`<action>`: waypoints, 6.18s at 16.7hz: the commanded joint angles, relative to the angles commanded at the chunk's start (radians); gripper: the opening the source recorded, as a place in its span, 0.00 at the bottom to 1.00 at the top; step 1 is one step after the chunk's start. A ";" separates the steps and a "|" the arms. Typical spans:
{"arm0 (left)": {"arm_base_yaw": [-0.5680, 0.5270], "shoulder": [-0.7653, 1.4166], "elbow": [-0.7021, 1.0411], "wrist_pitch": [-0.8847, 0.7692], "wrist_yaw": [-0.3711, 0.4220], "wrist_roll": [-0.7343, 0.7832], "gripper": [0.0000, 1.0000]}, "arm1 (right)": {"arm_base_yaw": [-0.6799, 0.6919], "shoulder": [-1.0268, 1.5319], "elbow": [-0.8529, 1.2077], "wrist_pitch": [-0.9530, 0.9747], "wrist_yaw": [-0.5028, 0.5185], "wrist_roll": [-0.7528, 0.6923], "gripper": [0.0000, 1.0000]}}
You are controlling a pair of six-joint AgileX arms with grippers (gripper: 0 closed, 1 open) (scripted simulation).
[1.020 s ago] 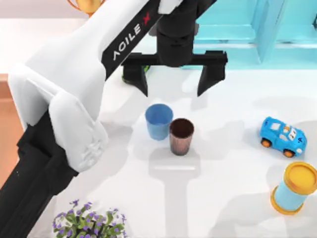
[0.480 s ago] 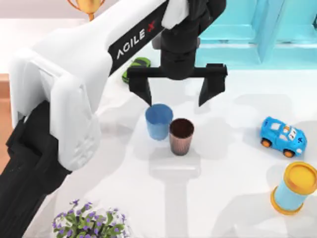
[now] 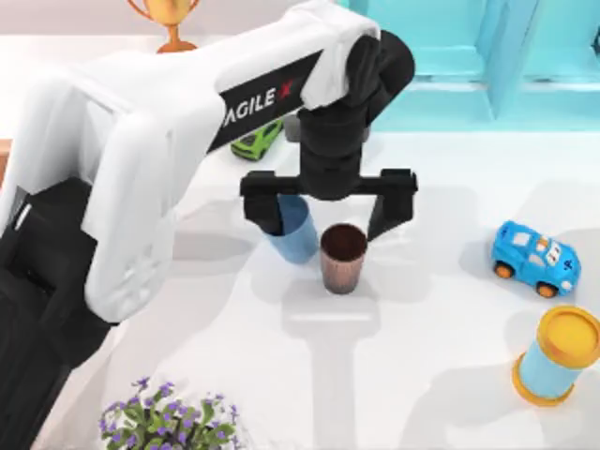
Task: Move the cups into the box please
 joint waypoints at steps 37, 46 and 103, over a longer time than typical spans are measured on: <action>0.179 -0.279 -0.101 -0.171 -0.003 0.176 0.00 | 0.000 0.000 0.000 0.000 0.000 0.000 1.00; 0.250 -0.368 -0.188 -0.169 -0.008 0.255 0.00 | 0.000 0.000 0.000 0.000 0.000 0.000 1.00; 0.972 -1.117 -1.231 0.137 -0.026 0.957 1.00 | 0.000 0.000 0.000 0.000 0.000 0.000 1.00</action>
